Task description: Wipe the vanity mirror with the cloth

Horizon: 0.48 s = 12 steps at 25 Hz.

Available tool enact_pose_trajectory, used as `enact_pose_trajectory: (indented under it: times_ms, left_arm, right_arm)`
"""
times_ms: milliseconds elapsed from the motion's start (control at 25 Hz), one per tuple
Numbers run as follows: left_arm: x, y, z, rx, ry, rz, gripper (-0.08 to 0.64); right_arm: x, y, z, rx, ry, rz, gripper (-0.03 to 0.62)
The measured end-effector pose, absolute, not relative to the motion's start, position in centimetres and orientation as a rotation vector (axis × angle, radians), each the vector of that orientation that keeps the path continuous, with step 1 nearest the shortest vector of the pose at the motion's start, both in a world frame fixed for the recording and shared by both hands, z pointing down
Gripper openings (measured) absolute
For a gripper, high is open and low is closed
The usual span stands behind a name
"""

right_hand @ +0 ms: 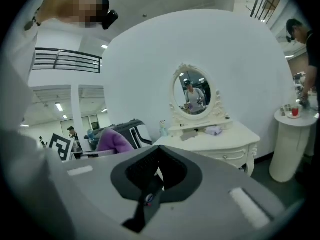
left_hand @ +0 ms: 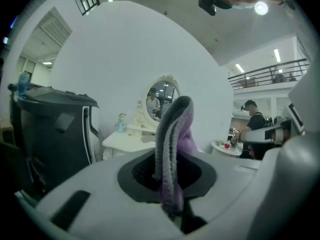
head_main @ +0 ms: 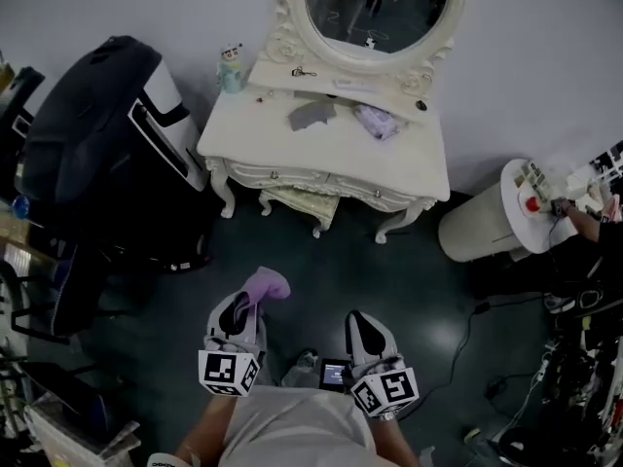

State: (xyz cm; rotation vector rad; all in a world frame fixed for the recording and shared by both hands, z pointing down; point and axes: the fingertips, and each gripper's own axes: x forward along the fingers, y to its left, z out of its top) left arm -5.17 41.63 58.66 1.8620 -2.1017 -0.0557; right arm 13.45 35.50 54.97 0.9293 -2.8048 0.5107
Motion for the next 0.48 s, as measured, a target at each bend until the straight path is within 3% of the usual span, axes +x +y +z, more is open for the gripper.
enact_pose_trajectory:
  times_ms: [120, 240, 480]
  left_arm:
    - [3.5, 46.7, 59.2, 1.766, -2.037, -0.142, 0.054]
    - [9.2, 50.5, 58.8, 1.881, -1.921, -0.044, 0.054]
    - [11.1, 56.5, 57.2, 1.93, -1.839, -0.068, 0.054]
  right_arm:
    - [19.2, 38.2, 56.6, 0.851, -2.761, 0.538, 0.006]
    - [22.6, 40.9, 57.1, 0.88, -2.754, 0.569, 0.008]
    - [25.0, 47.1, 54.9, 1.044, -2.764, 0.531, 0.008]
